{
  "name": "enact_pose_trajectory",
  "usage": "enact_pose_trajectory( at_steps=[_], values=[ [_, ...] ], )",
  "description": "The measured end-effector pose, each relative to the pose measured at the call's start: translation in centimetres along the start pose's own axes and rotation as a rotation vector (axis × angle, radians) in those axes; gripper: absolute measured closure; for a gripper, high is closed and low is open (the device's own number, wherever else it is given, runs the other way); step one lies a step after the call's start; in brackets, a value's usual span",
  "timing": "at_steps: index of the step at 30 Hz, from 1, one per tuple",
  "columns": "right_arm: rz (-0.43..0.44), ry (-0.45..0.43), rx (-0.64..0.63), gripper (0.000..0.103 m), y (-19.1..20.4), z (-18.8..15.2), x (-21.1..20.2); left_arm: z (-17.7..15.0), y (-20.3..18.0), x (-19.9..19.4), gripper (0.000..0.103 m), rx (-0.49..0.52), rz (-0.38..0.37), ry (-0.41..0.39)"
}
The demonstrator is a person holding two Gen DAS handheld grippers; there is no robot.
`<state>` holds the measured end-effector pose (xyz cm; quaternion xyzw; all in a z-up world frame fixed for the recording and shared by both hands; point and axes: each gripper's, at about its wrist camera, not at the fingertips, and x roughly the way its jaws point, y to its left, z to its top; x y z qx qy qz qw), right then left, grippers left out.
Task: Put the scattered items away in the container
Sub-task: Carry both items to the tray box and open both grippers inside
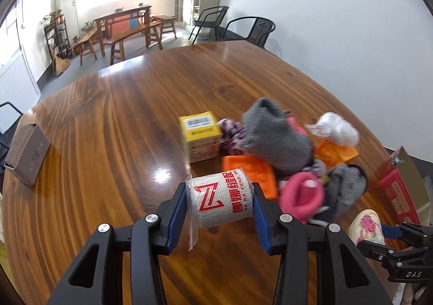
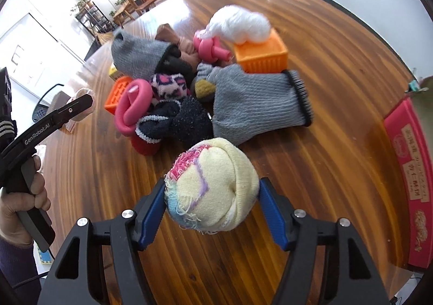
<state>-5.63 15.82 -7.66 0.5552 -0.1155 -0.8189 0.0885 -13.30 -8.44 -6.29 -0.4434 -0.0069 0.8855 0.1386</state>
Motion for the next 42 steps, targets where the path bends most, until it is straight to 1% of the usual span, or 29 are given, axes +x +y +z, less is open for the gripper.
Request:
enact_pose_trajectory(
  at_steps=[5,7,9,11,14,16,21,26,29,32,36,39,42],
  values=[
    [0.017,-0.05,0.016,0.033,-2.3,-0.5,-3.0,0.2,-5.0,-1.8,0.056,0.042,-0.061,-0.007],
    [0.019,-0.074,0.027,0.033,-4.0,-1.4,-4.5,0.3,-7.2,-2.4,0.056,0.063,-0.081,-0.011],
    [0.018,-0.102,0.042,0.033,-5.6,-1.4,-6.2,0.4,-9.6,-3.1,0.056,0.081,-0.107,-0.017],
    [0.018,-0.126,0.058,0.033,-6.8,-1.5,-8.0,0.6,-11.8,-3.3,0.056,0.09,-0.139,-0.023],
    [0.007,-0.16,0.08,0.033,-8.0,-1.5,-9.2,0.8,-15.4,-3.6,0.056,0.118,-0.182,-0.026],
    [-0.005,-0.184,0.099,0.033,-10.1,-2.5,-10.8,1.0,-18.0,-3.7,0.056,0.144,-0.202,-0.03],
    [-0.052,-0.225,0.144,0.033,-14.7,-3.0,-13.1,1.0,-24.6,-3.2,0.056,0.194,-0.275,-0.027],
    [-0.116,-0.24,0.192,0.033,-19.5,-4.2,-15.1,0.5,-31.4,-2.3,0.056,0.252,-0.35,-0.003],
    [-0.141,-0.235,0.215,0.033,-21.9,-5.0,-15.9,0.2,-35.6,-1.7,0.056,0.298,-0.388,0.01],
    [-0.156,-0.225,0.227,0.033,-23.8,-5.6,-16.2,0.0,-38.6,-1.0,0.056,0.331,-0.407,0.023],
    [-0.164,-0.23,0.217,0.033,-24.9,-5.7,-16.6,-0.2,-42.0,0.1,0.056,0.371,-0.413,0.042],
    [-0.163,-0.232,0.212,0.033,-25.5,-5.5,-16.6,-0.3,-43.9,0.6,0.056,0.392,-0.412,0.052],
    [-0.168,-0.23,0.199,0.033,-25.8,-5.5,-16.6,-0.4,-44.6,1.1,0.056,0.398,-0.401,0.06]
  ],
)
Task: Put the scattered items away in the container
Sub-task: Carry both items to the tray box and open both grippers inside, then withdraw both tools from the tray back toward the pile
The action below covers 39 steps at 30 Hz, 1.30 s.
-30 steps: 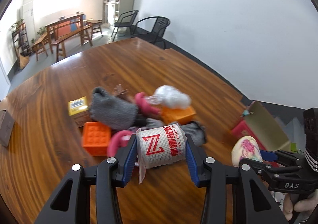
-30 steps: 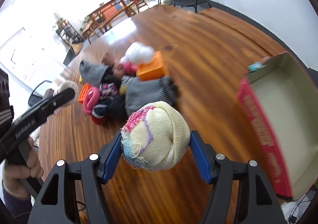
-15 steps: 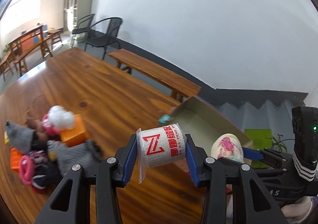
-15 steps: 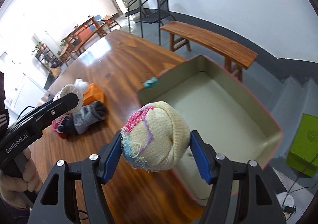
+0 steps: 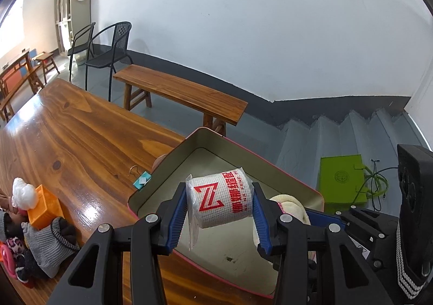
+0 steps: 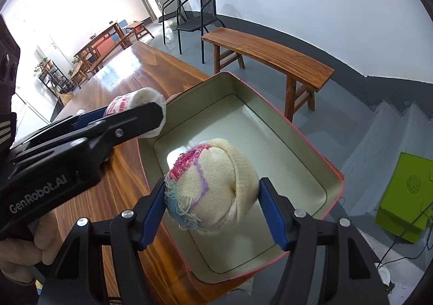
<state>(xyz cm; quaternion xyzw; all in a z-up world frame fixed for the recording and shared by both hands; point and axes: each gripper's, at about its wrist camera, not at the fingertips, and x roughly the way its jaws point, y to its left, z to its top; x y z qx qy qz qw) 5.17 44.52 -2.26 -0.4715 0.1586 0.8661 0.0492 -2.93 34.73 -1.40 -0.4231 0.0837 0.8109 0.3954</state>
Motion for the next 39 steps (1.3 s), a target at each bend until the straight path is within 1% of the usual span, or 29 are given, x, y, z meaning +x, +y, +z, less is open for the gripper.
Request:
enact_pose_trajectory(
  at_steps=[5,7,13,21,23,25,27,31,34,39],
  values=[
    [-0.002,0.007,-0.013,0.033,-0.7,0.0,0.2,-0.1,-0.2,1.1,0.056,-0.006,0.006,0.022],
    [-0.003,0.011,-0.006,0.032,-1.1,0.0,0.4,-0.1,0.0,0.7,0.056,-0.01,0.002,0.031],
    [0.017,0.044,0.026,0.03,-2.4,0.0,1.0,-0.4,-0.1,1.4,0.054,-0.044,-0.014,0.062],
    [0.028,0.06,0.03,0.03,-2.8,-0.2,1.2,-0.6,0.2,0.7,0.054,-0.069,-0.001,0.057],
    [0.026,0.059,0.029,0.03,-2.8,-0.3,1.1,-0.7,0.4,0.5,0.046,-0.081,0.004,0.056],
    [0.026,0.062,0.033,0.03,-2.9,-0.4,1.1,-0.8,0.7,0.1,0.026,-0.098,0.014,0.04],
    [0.025,0.064,0.036,0.03,-3.0,-0.5,1.2,-0.9,1.1,-0.3,0.024,-0.115,0.025,0.023],
    [0.035,0.068,0.048,0.029,-3.2,-0.6,1.1,-1.1,1.4,-0.4,0.024,-0.121,0.04,0.025],
    [0.045,0.062,0.047,0.024,-3.0,-0.5,0.9,-1.2,1.7,-0.5,0.024,-0.131,0.041,0.024],
    [0.043,0.051,0.035,0.024,-2.8,-0.6,0.4,-1.3,1.9,-0.6,0.024,-0.141,0.041,0.027]
  ],
)
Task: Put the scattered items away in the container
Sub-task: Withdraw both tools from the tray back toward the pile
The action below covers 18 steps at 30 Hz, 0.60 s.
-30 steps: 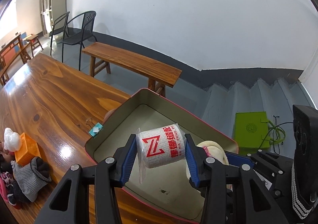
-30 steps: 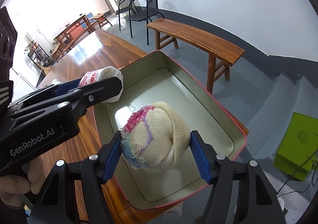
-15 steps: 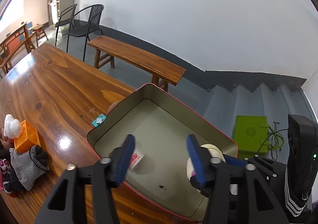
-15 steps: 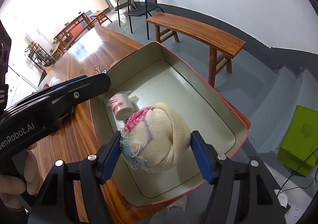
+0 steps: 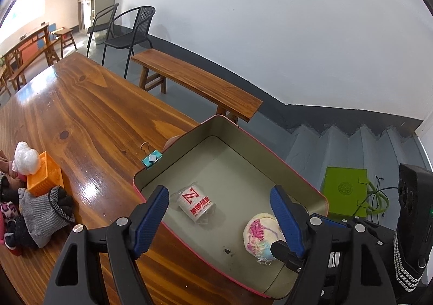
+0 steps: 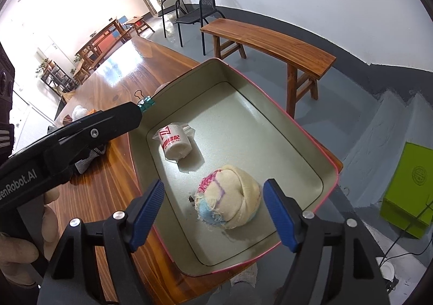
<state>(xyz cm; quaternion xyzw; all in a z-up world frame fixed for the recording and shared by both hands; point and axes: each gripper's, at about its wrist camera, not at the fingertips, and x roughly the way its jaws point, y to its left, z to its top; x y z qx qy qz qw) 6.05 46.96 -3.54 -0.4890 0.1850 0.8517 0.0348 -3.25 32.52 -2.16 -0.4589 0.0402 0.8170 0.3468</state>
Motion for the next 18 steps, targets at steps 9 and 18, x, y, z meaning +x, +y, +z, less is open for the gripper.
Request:
enact_pose_trajectory(
  at_steps=[9,18],
  values=[
    [0.0,-0.002,0.008,0.024,-0.4,-0.5,-0.3,0.3,0.6,-0.5,0.023,-0.024,0.002,-0.012],
    [0.022,-0.008,-0.004,0.024,0.2,-0.6,-0.6,-0.2,2.5,-1.8,0.018,-0.085,0.043,-0.041]
  ],
)
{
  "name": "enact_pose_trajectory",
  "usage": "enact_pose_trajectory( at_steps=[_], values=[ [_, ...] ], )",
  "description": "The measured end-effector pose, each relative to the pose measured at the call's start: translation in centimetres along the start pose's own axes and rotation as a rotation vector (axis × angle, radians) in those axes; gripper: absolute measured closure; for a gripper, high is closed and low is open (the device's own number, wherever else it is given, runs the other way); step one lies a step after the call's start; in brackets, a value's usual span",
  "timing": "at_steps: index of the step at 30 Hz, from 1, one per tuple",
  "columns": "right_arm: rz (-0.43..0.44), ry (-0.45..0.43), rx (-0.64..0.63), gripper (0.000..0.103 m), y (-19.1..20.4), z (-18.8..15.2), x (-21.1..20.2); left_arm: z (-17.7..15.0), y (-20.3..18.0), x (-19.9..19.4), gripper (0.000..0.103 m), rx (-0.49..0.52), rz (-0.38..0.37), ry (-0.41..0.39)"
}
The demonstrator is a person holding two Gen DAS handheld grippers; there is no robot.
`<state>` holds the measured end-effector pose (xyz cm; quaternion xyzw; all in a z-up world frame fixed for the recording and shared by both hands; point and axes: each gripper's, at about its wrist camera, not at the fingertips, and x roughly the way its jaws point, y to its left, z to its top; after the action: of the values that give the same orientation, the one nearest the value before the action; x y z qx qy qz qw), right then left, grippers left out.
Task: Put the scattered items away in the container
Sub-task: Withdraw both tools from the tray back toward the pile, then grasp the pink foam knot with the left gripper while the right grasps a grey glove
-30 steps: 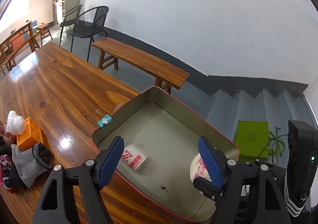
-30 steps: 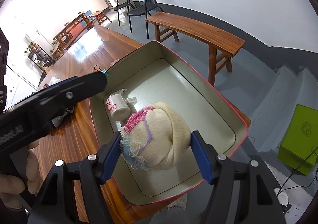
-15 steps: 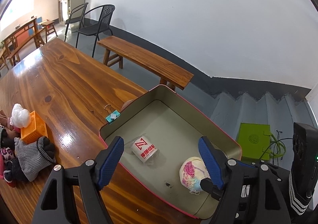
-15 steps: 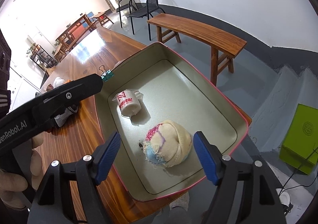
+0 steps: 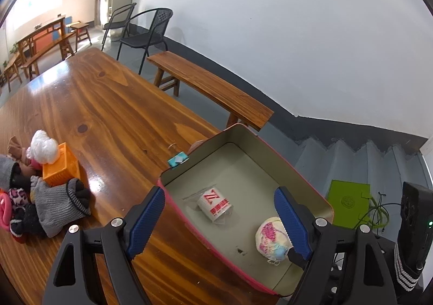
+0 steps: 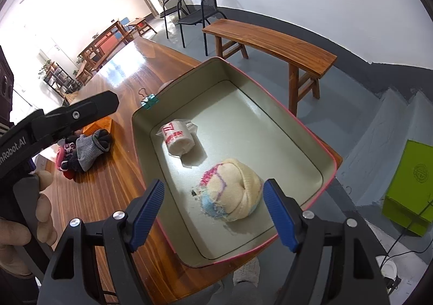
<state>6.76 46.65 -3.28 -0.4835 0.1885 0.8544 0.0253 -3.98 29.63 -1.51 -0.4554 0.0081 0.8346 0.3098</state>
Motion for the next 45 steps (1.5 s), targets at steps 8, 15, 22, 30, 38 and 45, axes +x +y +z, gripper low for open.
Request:
enact_pose_trajectory(
  at_steps=[8,15,22,30,38,45],
  values=[
    [0.07,0.007,-0.094,0.024,4.7,0.8,0.9,-1.8,5.5,-3.3,0.018,-0.102,0.106,-0.035],
    [0.137,0.033,-0.167,0.024,10.9,1.2,3.0,-4.0,15.1,-7.9,0.018,-0.256,0.227,-0.076],
    [0.178,0.075,-0.212,0.022,17.1,1.9,5.9,-5.7,24.1,-10.5,0.018,-0.359,0.336,-0.08],
    [0.172,0.127,-0.25,0.022,22.7,2.0,10.0,-6.1,28.6,-9.1,0.018,-0.295,0.324,-0.034],
    [0.134,0.165,-0.241,0.022,24.4,2.4,13.1,-6.5,30.8,-6.7,0.018,-0.274,0.286,0.001],
    [0.12,0.179,-0.241,0.022,25.9,2.9,15.1,-6.7,32.2,-5.9,0.019,-0.263,0.234,0.007]
  ],
)
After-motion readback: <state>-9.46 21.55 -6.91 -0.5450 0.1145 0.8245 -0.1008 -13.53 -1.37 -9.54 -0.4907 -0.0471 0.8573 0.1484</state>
